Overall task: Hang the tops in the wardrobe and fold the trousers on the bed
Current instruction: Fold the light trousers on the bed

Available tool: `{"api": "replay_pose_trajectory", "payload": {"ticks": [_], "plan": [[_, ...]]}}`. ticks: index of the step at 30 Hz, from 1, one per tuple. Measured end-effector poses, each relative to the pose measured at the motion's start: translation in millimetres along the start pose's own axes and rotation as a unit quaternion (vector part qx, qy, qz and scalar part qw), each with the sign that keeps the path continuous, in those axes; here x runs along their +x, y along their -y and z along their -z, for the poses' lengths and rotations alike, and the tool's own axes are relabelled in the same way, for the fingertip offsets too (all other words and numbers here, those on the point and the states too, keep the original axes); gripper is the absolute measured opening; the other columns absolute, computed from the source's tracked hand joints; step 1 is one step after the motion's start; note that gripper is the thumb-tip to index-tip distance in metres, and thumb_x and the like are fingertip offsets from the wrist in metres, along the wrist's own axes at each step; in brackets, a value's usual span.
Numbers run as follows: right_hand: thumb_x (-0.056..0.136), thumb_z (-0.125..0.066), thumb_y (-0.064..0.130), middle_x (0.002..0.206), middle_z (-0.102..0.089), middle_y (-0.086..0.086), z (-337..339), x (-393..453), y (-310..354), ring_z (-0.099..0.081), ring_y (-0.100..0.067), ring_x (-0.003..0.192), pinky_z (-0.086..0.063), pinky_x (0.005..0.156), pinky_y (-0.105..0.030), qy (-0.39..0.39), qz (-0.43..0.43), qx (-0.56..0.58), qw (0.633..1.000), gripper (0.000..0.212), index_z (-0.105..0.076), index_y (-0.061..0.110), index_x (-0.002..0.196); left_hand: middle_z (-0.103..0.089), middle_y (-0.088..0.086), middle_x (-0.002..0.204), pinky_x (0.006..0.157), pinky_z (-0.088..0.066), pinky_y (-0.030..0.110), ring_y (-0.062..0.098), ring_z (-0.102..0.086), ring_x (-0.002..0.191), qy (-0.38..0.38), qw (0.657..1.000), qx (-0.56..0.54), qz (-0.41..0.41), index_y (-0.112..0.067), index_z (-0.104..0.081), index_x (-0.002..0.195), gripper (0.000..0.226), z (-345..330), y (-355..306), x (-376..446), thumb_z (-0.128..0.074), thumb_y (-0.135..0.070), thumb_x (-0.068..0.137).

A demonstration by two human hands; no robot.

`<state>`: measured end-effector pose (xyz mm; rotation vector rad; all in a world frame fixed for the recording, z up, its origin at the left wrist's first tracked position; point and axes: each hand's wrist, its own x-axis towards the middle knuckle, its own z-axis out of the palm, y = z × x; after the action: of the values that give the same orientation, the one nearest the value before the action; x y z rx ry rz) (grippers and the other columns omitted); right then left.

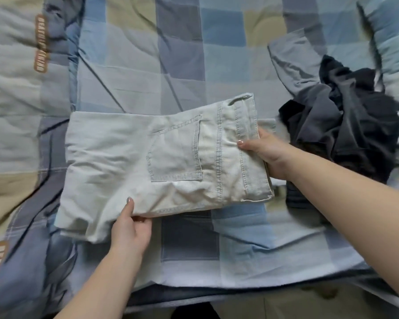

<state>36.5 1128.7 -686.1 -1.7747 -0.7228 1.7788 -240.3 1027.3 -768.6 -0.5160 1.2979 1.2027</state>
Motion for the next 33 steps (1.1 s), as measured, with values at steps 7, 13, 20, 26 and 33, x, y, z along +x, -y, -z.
{"api": "replay_pose_trajectory", "payload": {"ticks": [7, 13, 20, 26, 33], "plan": [[0.093, -0.054, 0.010, 0.123, -0.061, 0.000, 61, 21, -44, -0.060, -0.020, 0.108, -0.047, 0.096, -0.038, -0.075, 0.047, -0.125, 0.988, 0.052, -0.039, 0.027, 0.139, -0.063, 0.008, 0.125, 0.080, -0.057, 0.037, 0.021, -0.061, 0.114, -0.013, 0.998, 0.041, -0.040, -0.006, -0.051, 0.133, 0.038, -13, 58, 2, -0.050, -0.003, 0.096], [0.093, -0.051, 0.004, 0.118, -0.062, 0.002, 119, 40, -40, -0.063, -0.016, 0.102, -0.052, 0.082, -0.029, -0.049, 0.073, -0.116, 0.989, 0.053, -0.037, 0.026, 0.139, -0.066, 0.007, 0.113, 0.068, -0.060, 0.032, 0.017, -0.065, 0.100, 0.013, 0.995, 0.073, -0.061, -0.009, -0.055, 0.123, 0.030, -35, 103, 2, -0.051, 0.001, 0.094], [0.091, -0.057, 0.020, 0.118, -0.064, -0.003, 138, 58, -114, -0.062, -0.025, 0.104, -0.049, 0.091, -0.035, -0.144, -0.064, -0.224, 0.962, 0.031, -0.059, 0.014, 0.122, -0.067, 0.000, 0.114, 0.088, -0.053, 0.038, 0.015, -0.064, 0.106, -0.059, 0.995, 0.058, -0.057, -0.016, -0.059, 0.116, 0.024, -18, 132, 20, -0.061, -0.013, 0.092], [0.087, -0.064, 0.028, 0.121, -0.063, -0.009, 139, 57, -135, -0.059, -0.028, 0.107, -0.046, 0.092, -0.035, -0.246, -0.043, -0.246, 0.937, 0.040, -0.058, 0.009, 0.123, -0.065, 0.004, 0.117, 0.073, -0.060, 0.033, 0.018, -0.063, 0.108, -0.080, 0.991, 0.047, -0.096, -0.014, -0.055, 0.126, 0.035, 12, 99, 27, -0.061, -0.012, 0.092], [0.084, -0.064, 0.031, 0.145, -0.034, -0.012, 92, 33, -148, -0.037, -0.034, 0.130, -0.034, 0.107, -0.041, -0.347, -0.049, -0.315, 0.882, 0.072, -0.027, 0.019, 0.145, -0.067, 0.002, 0.084, 0.080, -0.054, 0.029, 0.011, -0.062, 0.081, -0.061, 0.953, 0.292, -0.042, -0.015, -0.053, 0.081, 0.015, 60, 69, 18, -0.056, -0.014, 0.096]]}}
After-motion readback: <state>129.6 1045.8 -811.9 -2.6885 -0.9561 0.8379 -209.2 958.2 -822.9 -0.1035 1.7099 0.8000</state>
